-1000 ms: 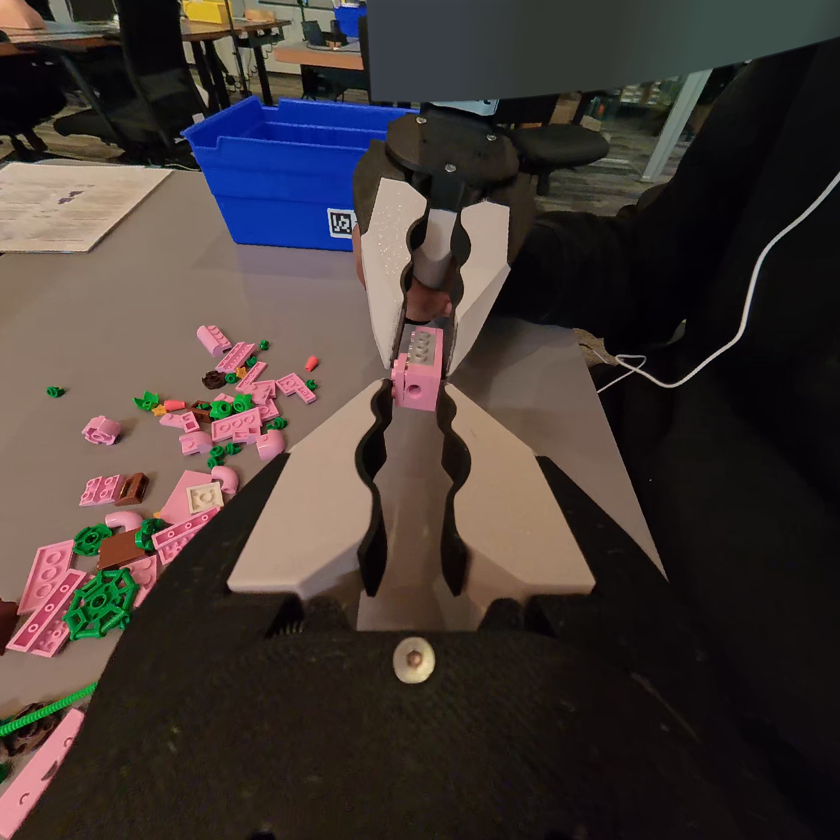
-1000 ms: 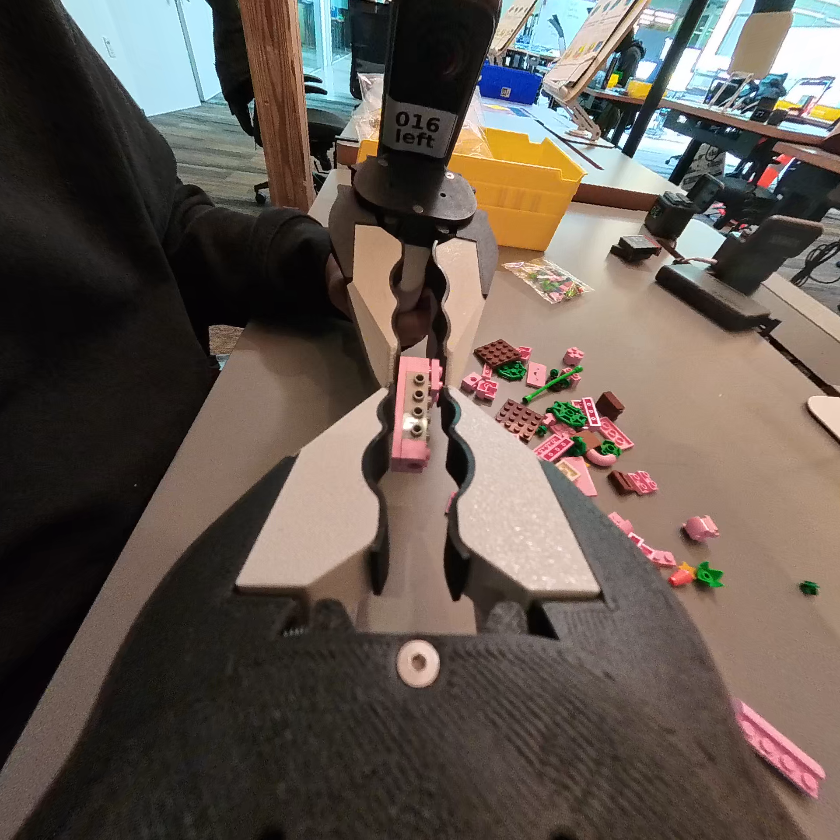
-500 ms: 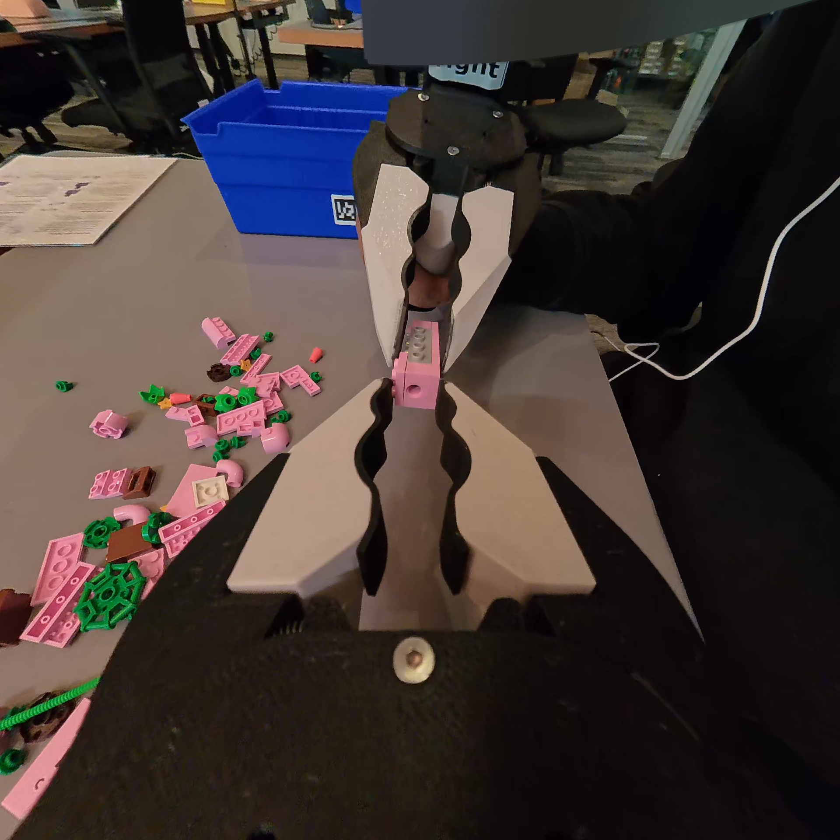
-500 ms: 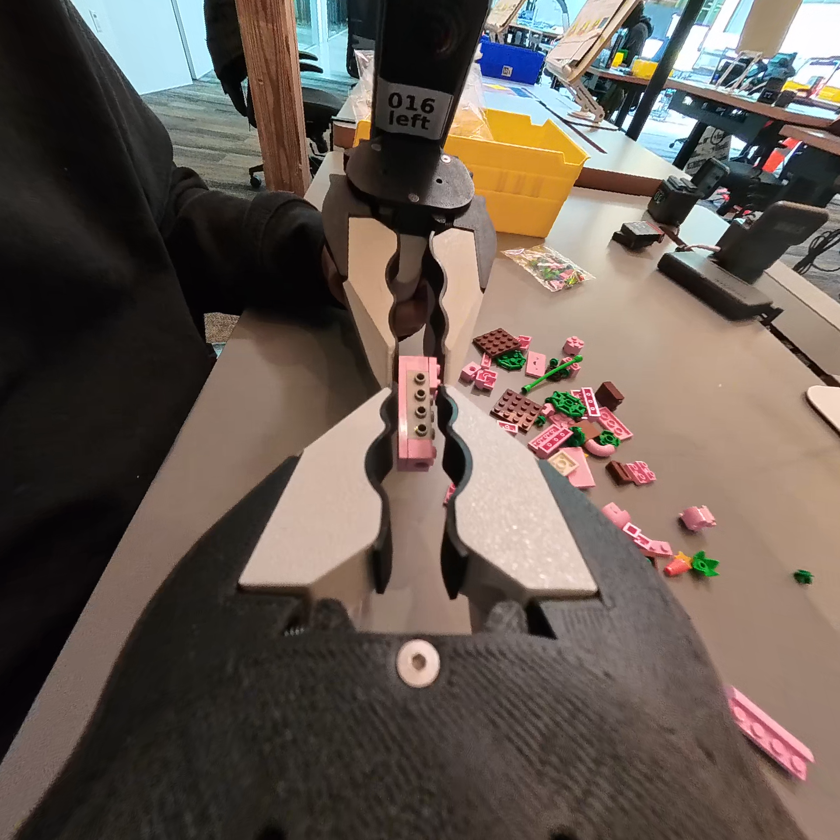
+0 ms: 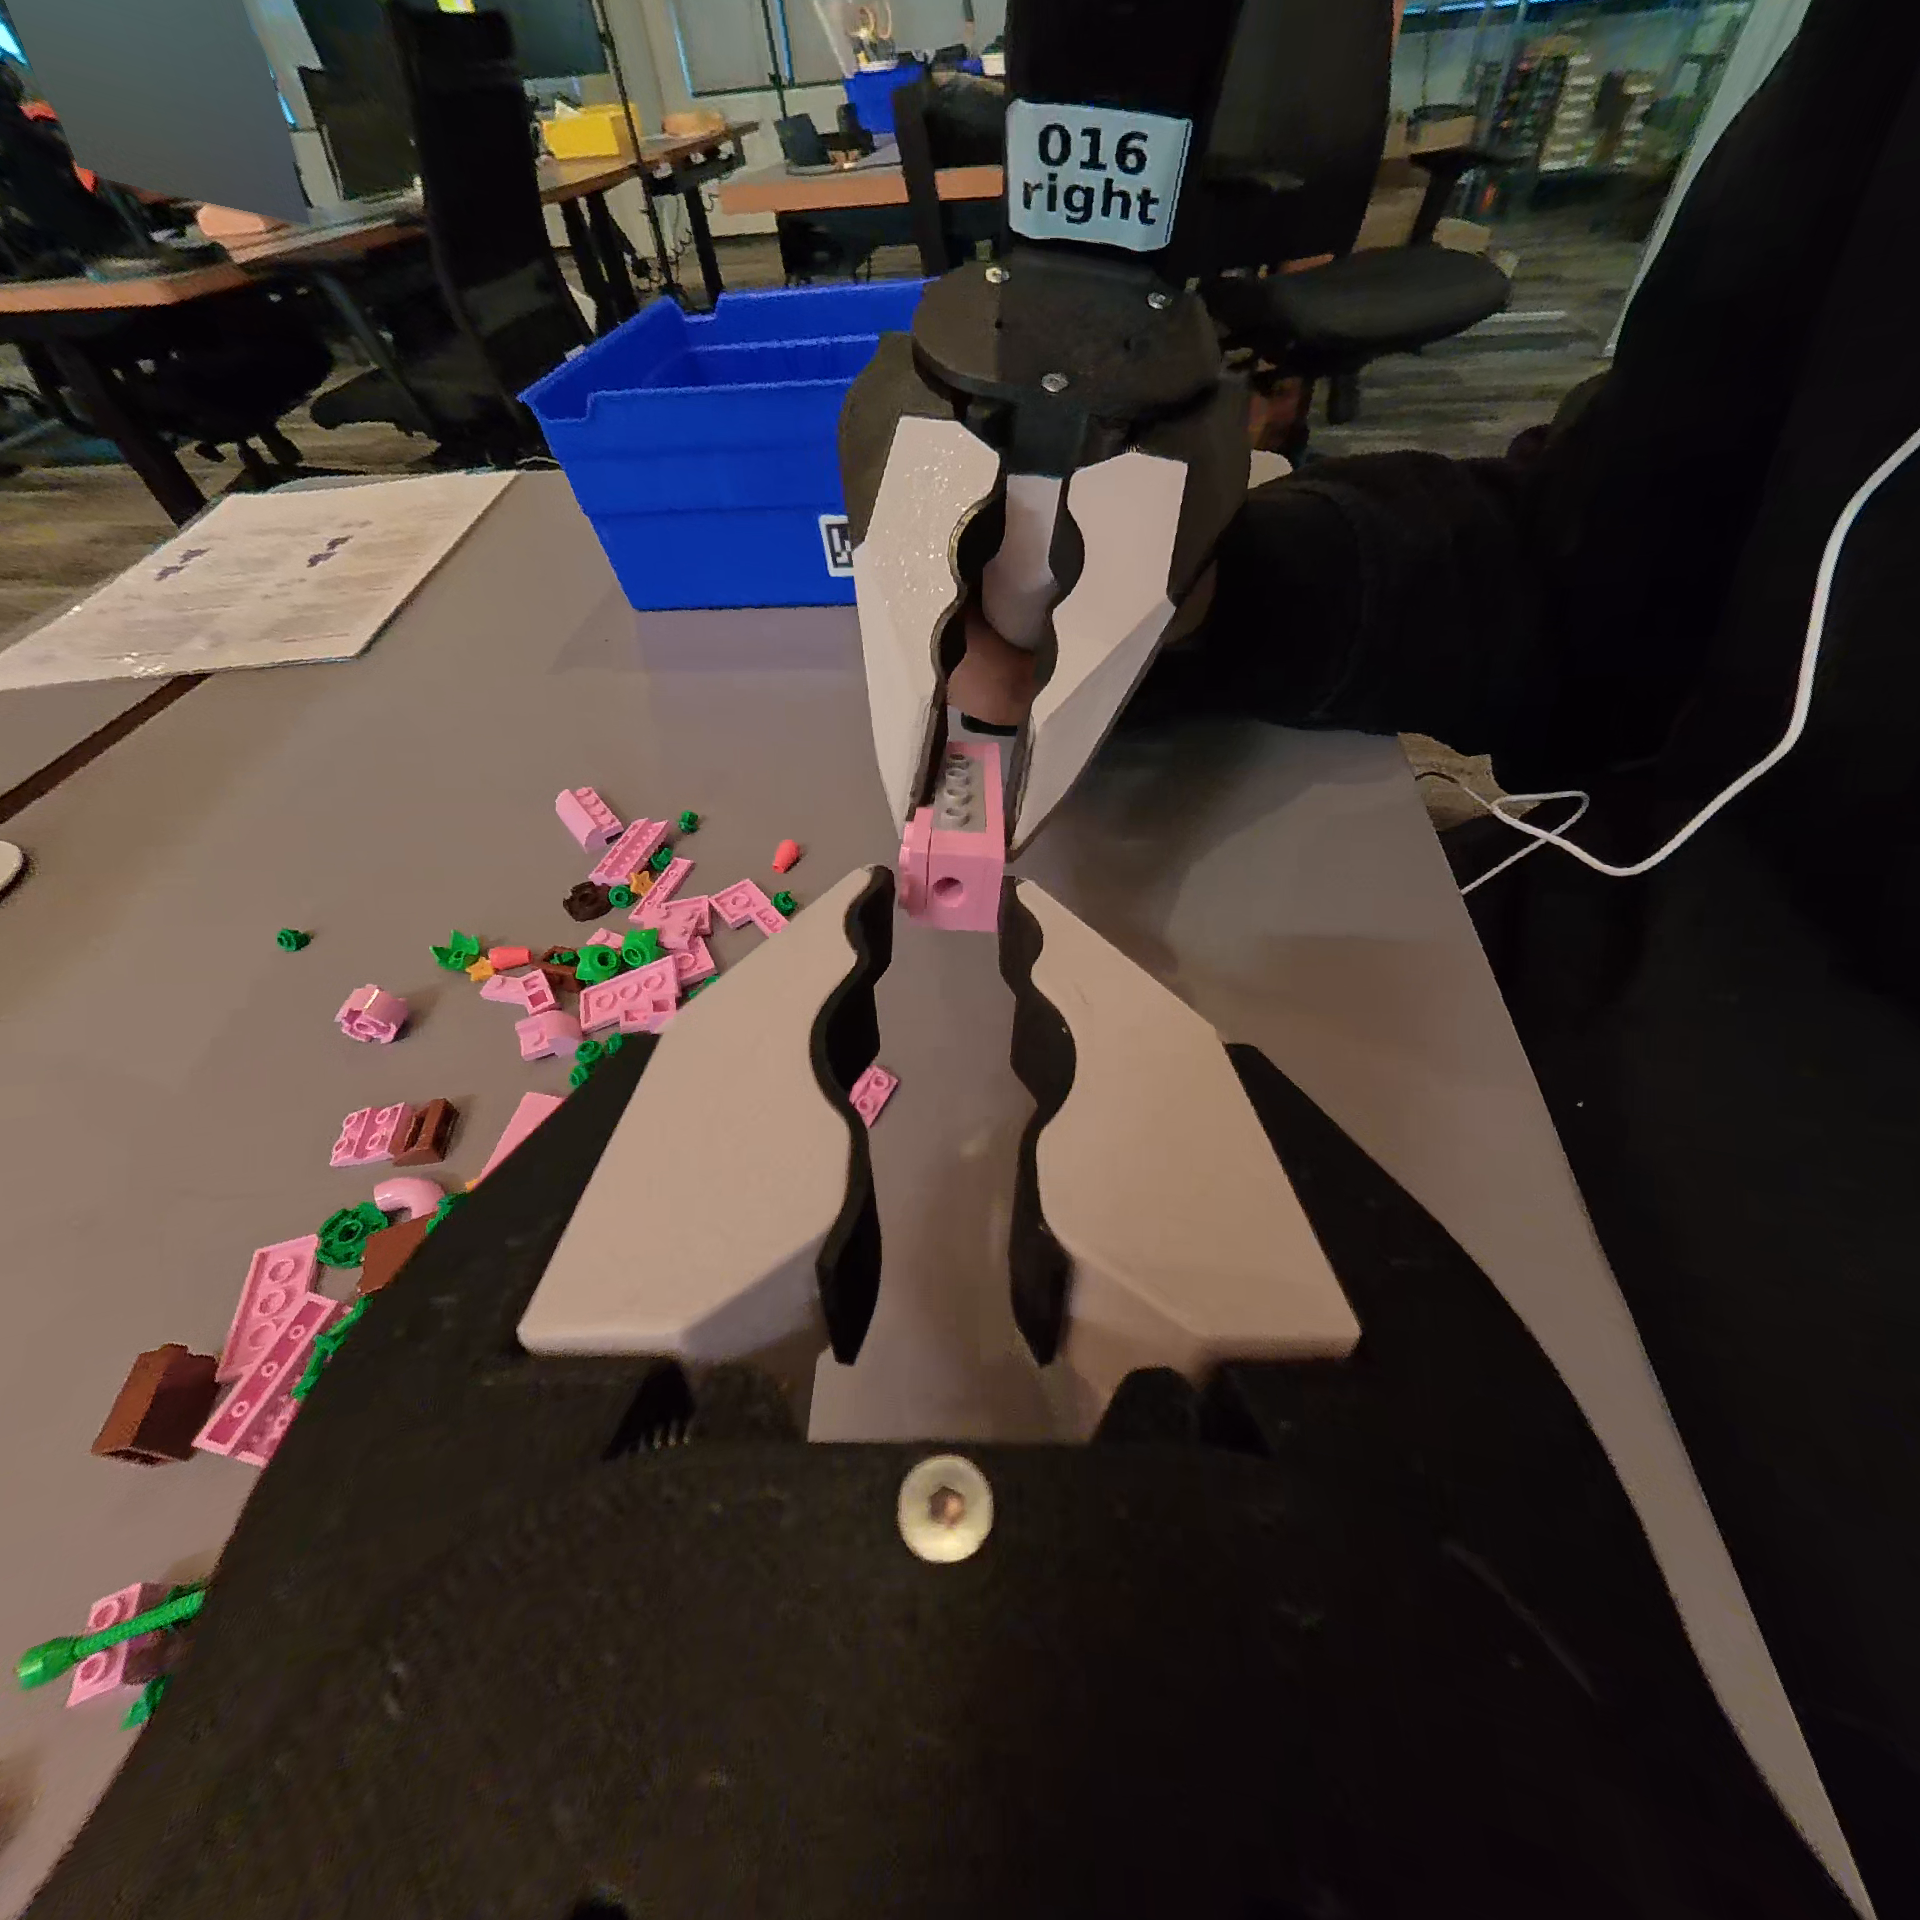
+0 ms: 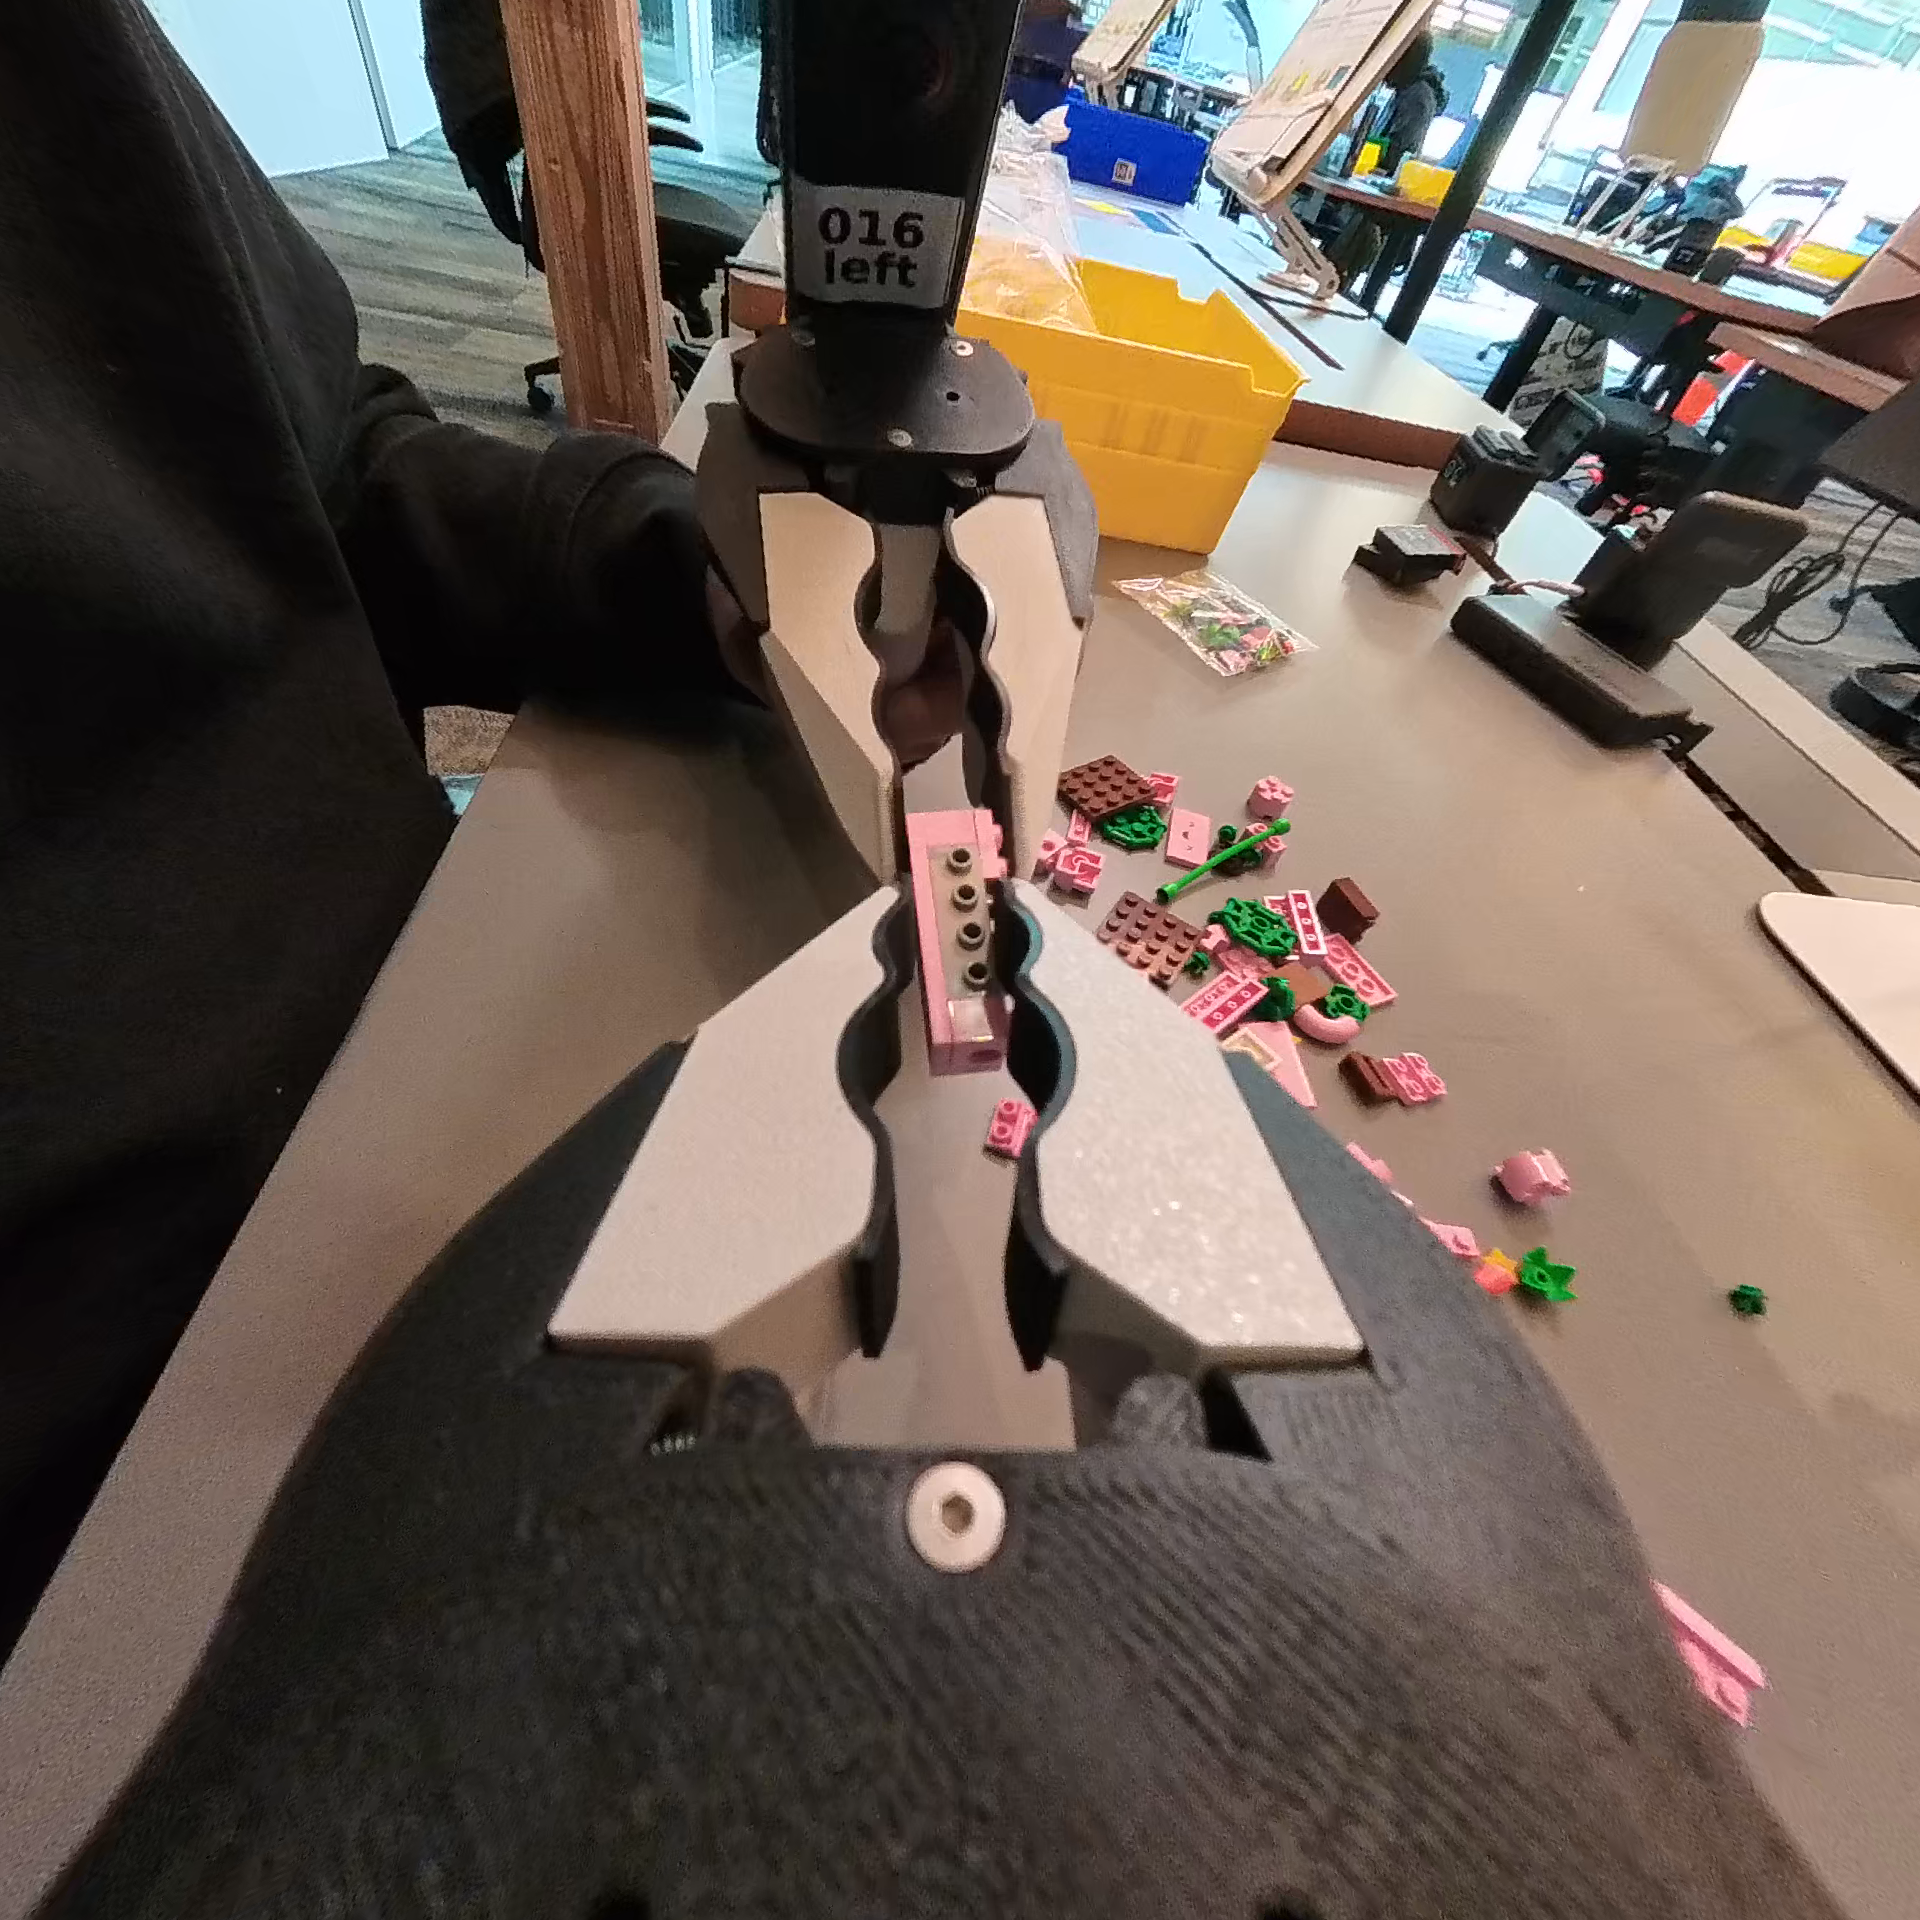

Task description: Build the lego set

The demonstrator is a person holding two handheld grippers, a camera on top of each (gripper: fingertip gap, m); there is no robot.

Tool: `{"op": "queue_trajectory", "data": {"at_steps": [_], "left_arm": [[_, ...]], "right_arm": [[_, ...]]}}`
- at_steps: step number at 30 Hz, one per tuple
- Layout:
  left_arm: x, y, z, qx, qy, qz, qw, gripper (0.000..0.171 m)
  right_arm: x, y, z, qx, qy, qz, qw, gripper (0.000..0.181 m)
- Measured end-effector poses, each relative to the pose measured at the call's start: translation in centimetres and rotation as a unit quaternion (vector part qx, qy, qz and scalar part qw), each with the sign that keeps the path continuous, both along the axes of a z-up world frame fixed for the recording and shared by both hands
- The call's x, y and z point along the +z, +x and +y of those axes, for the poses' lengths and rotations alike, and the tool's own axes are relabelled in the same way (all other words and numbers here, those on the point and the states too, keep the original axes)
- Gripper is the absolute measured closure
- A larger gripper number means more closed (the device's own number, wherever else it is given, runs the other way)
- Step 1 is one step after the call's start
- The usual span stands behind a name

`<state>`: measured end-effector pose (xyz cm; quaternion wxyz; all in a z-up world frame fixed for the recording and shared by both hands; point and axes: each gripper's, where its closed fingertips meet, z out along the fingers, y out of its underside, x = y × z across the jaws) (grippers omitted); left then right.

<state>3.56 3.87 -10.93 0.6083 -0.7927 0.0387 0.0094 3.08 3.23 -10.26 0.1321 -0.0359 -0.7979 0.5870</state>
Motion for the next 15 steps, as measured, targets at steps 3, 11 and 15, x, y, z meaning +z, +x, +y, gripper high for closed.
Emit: {"op": "queue_trajectory", "data": {"at_steps": [3,11,15], "left_arm": [[0.26,-0.03,-0.08,-0.001,0.007,0.0,1.0,0.154],[0.94,-0.13,-0.26,0.004,0.024,0.016,1.0,0.155],[0.94,-0.08,-0.27,0.005,0.024,0.025,0.999,0.155]], "right_arm": [[0.26,-0.01,0.07,-0.001,-0.007,0.0,1.0,0.168],[0.06,-0.2,0.13,-0.006,-0.003,-0.007,1.0,0.168],[0.02,-0.13,0.07,-0.004,-0.003,-0.008,1.0,0.168]]}}
